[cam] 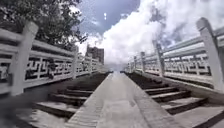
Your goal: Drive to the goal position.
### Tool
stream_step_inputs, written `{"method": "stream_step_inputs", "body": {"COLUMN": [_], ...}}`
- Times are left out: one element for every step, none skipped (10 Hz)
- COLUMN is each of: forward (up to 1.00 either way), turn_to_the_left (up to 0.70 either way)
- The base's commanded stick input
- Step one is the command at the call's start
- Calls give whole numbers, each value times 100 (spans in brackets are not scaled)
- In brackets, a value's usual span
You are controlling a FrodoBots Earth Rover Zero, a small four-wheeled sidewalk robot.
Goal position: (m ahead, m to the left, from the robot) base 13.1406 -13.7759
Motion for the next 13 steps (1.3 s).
{"method": "stream_step_inputs", "body": {"forward": [70, 70, 70, 70, 70, 70, 70, 70, 70, 70, 70, 70, 70], "turn_to_the_left": [0, 0, 0, 0, 0, 0, 0, 0, 0, 0, 0, 0, 0]}}
